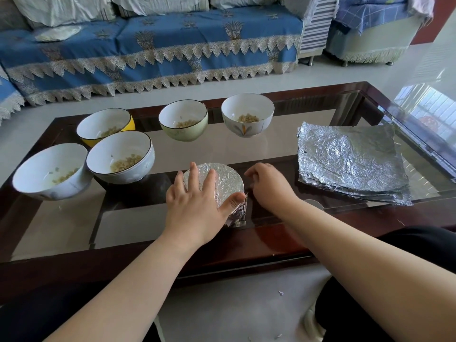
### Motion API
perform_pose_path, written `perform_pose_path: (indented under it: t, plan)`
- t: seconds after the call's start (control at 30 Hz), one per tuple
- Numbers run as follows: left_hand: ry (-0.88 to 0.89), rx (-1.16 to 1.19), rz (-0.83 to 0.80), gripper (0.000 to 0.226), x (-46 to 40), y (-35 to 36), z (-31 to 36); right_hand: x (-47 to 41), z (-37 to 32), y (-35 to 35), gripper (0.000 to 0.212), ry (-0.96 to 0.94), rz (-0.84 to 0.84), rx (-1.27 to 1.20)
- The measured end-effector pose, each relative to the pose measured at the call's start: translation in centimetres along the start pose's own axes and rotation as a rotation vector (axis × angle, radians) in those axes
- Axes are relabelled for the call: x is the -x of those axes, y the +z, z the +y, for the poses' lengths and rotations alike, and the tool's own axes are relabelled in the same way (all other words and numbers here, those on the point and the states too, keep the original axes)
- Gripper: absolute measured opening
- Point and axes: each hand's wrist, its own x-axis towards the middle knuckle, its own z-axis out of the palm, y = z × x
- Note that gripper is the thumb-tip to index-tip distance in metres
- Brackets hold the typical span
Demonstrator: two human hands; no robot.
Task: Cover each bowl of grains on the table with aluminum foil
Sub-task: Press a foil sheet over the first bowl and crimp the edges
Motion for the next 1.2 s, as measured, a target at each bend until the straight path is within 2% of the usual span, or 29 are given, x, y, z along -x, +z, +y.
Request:
perform_pose_path:
  t: [0.1, 0.27, 0.4, 0.63, 0.73, 0.93, 1.2]
  plan:
    - [0.009, 0.001, -0.074, 0.115, 0.0, -0.8, -0.2, 0.0, -0.2, -0.1, 0.025, 0.049, 0.052, -0.215]
    - [0.078, -0.081, -0.17, 0.119, -0.1, -2.0, -2.0, 1.6, -1.0, 0.7, 0.03, 0.15, -0.042, -0.478]
    - [0.097, -0.104, -0.233, 0.123, -0.2, -2.9, -3.1, 2.7, -0.8, 1.5, 0.025, 0.192, 0.014, -0.742]
    - [0.119, -0.117, -0.286, 0.12, 0.2, -3.4, -4.0, 5.5, -0.5, 2.8, 0.025, -0.009, 0.155, -0.739]
    - [0.131, -0.112, -0.273, 0.122, 0.4, -3.3, -4.2, 7.2, -0.3, 4.3, 0.026, -0.099, 0.127, -0.722]
    - [0.117, 0.043, -0.165, 0.126, 0.5, -2.6, -3.6, 5.2, -0.3, 4.3, 0.016, -0.016, 0.177, -0.726]
    - [0.104, 0.096, -0.09, 0.125, 0.0, -1.7, -3.1, 2.6, 0.0, 3.5, 0.017, 0.159, 0.169, -0.729]
